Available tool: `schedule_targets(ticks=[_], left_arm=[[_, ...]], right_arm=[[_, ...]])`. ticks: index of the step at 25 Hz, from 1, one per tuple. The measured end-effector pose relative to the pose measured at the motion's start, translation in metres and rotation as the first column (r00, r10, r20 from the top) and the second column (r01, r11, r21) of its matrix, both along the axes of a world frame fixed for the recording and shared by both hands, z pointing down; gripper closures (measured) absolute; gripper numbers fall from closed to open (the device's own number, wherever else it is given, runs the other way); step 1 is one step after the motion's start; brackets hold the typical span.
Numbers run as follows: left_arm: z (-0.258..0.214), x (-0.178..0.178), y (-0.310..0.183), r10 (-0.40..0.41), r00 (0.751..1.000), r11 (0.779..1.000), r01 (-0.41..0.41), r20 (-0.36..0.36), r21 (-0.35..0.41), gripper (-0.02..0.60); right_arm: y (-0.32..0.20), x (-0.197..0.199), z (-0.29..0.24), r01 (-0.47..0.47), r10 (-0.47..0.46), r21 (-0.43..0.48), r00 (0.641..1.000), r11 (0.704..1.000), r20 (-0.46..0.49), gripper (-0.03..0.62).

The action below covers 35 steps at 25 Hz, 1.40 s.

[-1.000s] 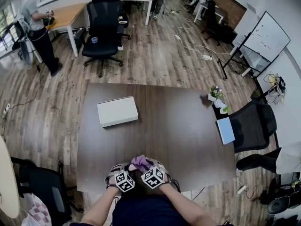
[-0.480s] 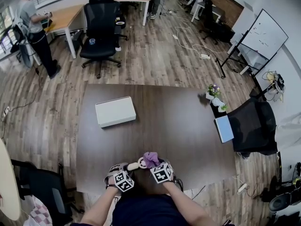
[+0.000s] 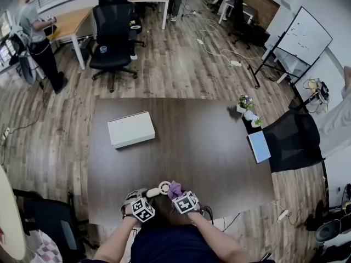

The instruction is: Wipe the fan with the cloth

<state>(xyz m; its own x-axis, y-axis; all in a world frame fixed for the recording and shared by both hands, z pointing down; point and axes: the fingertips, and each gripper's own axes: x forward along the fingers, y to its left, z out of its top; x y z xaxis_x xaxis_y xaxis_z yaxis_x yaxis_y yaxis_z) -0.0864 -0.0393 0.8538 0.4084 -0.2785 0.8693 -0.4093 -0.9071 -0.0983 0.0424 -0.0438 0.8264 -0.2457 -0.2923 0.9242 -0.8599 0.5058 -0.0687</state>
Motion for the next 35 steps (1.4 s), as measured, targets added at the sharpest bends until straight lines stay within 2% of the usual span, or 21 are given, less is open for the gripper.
schedule_targets(ticks=[11, 14, 17, 21, 24, 30, 35], left_arm=[[-0.001, -0.002, 0.000, -0.016, 1.000, 1.000, 0.016, -0.002, -0.010, 0.400], [0.000, -0.001, 0.000, -0.021, 1.000, 1.000, 0.021, -0.001, -0.010, 0.400], [-0.002, -0.002, 0.000, -0.020, 1.000, 1.000, 0.020, 0.001, -0.008, 0.400], [-0.001, 0.000, 0.000, 0.000, 1.000, 1.000, 0.000, 0.013, 0.000, 0.402], [-0.002, 0.002, 0.002, 0.005, 1.000, 1.000, -0.005, 0.016, 0.003, 0.402], [-0.002, 0.002, 0.002, 0.002, 1.000, 1.000, -0.002, 0.017, 0.004, 0.402], [-0.002, 0.002, 0.001, 0.005, 1.000, 1.000, -0.005, 0.017, 0.002, 0.402]], right_arm=[[0.025, -0.022, 0.006, 0.076, -0.073, -0.100, 0.997, 0.992, 0.037, 0.461], [0.035, -0.038, 0.008, 0.117, -0.109, -0.124, 0.991, 0.985, 0.073, 0.461], [0.051, -0.064, 0.008, 0.174, -0.150, -0.162, 0.977, 0.971, 0.150, 0.461], [0.048, -0.095, 0.000, 0.271, -0.247, -0.096, 0.946, 0.958, 0.212, 0.461], [0.045, -0.109, -0.008, 0.303, -0.279, -0.068, 0.930, 0.951, 0.240, 0.461], [0.043, -0.095, 0.005, 0.249, -0.222, -0.106, 0.951, 0.963, 0.216, 0.461], [0.035, -0.057, 0.008, 0.119, -0.090, -0.137, 0.975, 0.983, 0.201, 0.459]])
